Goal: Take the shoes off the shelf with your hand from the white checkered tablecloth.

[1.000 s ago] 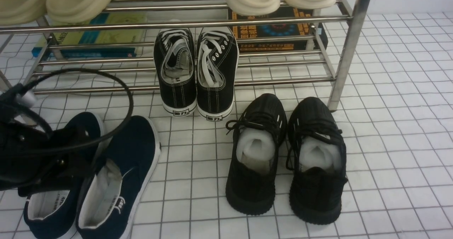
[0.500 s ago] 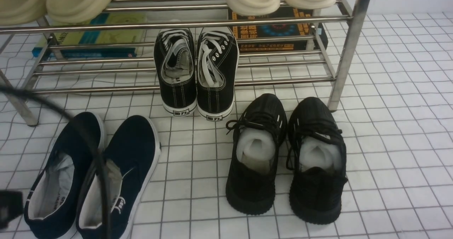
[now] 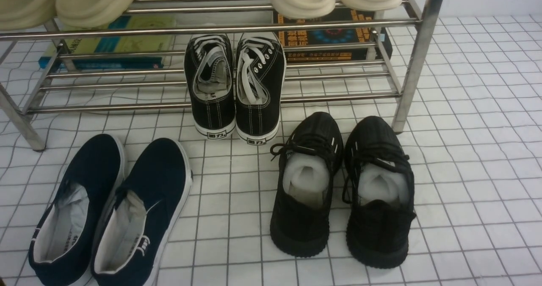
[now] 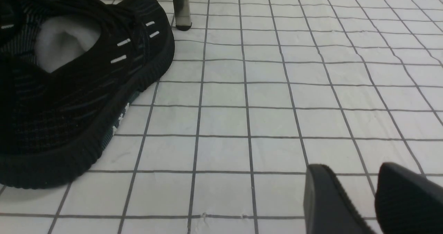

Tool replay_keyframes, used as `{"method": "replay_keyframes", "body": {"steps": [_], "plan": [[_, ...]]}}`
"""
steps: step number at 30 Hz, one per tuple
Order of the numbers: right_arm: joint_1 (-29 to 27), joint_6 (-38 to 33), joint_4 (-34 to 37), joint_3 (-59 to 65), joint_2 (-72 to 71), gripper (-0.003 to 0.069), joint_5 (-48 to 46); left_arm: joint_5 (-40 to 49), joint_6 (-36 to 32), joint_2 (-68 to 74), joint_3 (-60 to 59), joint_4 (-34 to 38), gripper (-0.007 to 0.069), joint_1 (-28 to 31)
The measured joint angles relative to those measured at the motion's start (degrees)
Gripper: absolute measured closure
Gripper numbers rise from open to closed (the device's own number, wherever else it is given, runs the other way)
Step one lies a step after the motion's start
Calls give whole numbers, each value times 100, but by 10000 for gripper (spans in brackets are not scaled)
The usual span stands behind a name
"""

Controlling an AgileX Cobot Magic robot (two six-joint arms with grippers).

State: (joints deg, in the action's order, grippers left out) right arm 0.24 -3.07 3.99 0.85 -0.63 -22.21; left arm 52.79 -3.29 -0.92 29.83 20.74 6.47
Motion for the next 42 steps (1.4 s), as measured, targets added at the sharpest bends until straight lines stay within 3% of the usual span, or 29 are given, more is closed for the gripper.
{"method": "replay_keyframes", "body": {"steps": [17, 26, 31, 38, 42], "plan": [[0, 0, 0, 0, 0, 420, 0, -626, -7, 0, -210, -853, 608, 0], [0, 0, 12, 0, 0, 420, 0, -2561, -7, 0, -1780, -1136, 602, 0], [0, 0, 7, 0, 0, 420, -5, -3160, 30, 0, -2523, -1220, 599, 0], [0, 0, 7, 0, 0, 420, -5, -3233, 794, 0, -3126, -1973, 589, -688], [0, 0, 2, 0, 0, 420, -5, -3193, 1305, 0, -3135, -2391, 586, -799]]}}
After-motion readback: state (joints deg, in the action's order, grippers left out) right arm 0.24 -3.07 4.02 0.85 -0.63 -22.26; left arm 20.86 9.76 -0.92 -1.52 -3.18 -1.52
